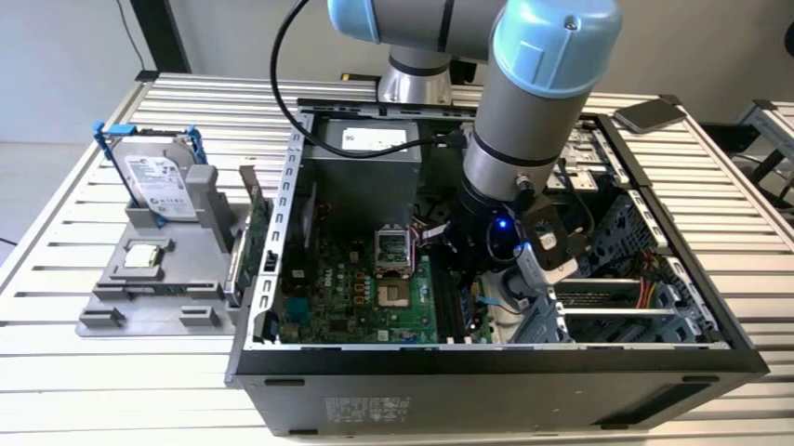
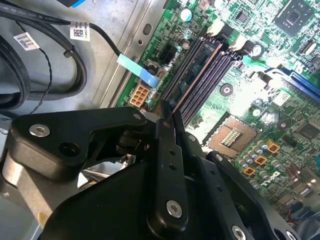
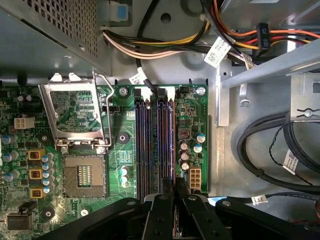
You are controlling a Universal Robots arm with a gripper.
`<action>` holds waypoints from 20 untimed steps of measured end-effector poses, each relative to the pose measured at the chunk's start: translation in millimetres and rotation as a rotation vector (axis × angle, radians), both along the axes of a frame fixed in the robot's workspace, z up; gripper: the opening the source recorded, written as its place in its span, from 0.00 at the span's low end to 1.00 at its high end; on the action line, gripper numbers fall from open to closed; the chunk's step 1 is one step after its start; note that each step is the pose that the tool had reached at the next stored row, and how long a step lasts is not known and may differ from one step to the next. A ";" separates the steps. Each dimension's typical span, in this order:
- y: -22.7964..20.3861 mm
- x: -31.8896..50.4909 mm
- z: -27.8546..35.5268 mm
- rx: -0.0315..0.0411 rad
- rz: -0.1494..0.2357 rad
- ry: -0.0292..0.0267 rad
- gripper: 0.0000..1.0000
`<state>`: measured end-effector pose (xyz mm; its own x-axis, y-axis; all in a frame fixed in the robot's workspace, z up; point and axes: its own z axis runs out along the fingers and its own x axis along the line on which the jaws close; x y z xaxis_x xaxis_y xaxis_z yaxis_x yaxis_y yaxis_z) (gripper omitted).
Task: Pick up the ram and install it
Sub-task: 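Insert the ram into the slot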
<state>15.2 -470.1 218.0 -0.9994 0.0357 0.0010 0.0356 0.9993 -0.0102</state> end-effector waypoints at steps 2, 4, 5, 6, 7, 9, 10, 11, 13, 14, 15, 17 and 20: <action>0.1 0.0 -1.0 0.0002 0.000 -0.0001 0.00; 0.0 0.0 -2.2 0.0001 0.000 0.0000 0.00; 0.0 0.0 -2.9 0.0001 0.000 0.0000 0.00; 0.0 0.0 -4.0 0.0000 0.000 0.0000 0.00; 0.0 0.0 -5.2 0.0000 0.000 0.0000 0.00; 0.0 0.0 -6.9 0.0000 0.000 0.0000 0.00; -0.1 0.0 -7.6 -0.0003 0.000 0.0001 0.00; -0.1 0.0 -8.2 -0.0006 0.000 0.0001 0.00; -0.1 0.0 -8.4 -0.0006 0.000 0.0002 0.00; -0.1 0.0 -8.5 -0.0006 0.000 0.0001 0.00; 0.0 0.0 -8.7 -0.0004 0.000 0.0001 0.00; 0.0 0.0 -8.7 0.0000 0.000 0.0000 0.00; 0.0 0.0 -8.7 0.0000 0.000 0.0000 0.00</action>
